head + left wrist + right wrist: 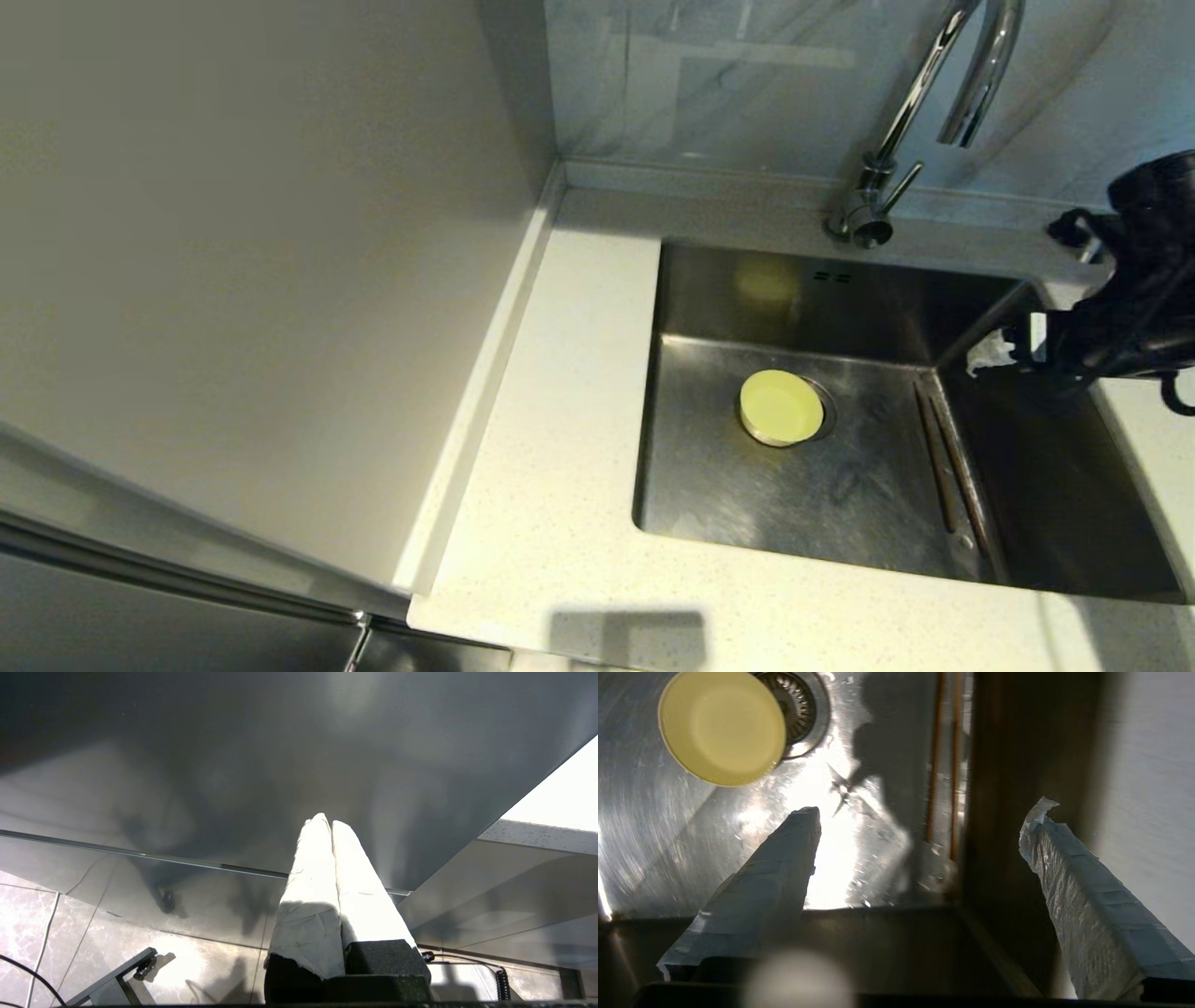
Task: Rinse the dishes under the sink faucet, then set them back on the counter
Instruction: Put a bowl back to the table from the sink
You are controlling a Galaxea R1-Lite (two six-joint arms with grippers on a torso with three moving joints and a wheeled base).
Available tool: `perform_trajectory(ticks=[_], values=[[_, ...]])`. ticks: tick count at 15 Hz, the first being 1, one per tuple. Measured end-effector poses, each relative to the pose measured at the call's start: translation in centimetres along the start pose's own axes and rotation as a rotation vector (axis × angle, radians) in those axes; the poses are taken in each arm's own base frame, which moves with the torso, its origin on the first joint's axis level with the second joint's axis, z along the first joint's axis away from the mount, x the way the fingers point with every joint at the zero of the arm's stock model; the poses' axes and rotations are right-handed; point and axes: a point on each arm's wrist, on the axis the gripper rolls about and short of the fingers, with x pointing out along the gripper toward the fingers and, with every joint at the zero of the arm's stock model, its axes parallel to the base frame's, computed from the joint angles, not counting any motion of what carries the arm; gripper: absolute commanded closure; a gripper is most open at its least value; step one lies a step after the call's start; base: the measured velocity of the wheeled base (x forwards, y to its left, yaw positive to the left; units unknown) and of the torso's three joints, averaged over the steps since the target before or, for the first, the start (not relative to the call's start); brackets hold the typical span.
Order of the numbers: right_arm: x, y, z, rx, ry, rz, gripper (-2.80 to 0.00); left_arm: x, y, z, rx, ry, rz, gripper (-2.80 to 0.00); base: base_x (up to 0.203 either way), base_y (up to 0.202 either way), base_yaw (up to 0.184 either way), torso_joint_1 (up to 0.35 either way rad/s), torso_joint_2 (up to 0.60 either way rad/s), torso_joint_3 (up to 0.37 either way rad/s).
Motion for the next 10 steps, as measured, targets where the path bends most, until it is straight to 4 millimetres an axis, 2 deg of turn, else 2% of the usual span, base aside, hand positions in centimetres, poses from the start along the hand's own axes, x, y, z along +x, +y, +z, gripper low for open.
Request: perform_trajectory(ticks=[6,10], values=[[8.7,4.5,-1.1,0.004,0.064,0.043,-2.8,0.0,0.0,0.0,0.0,0.0,0.0,0.0,0.0,0.0,0.0,0.0,0.0,0.0],[12.2,6.5,-1.6,0.024,0.096,0.056,-2.8,0.0,0.0,0.0,0.0,0.0,0.0,0.0,0.0,0.0,0.0,0.0,0.0,0.0]])
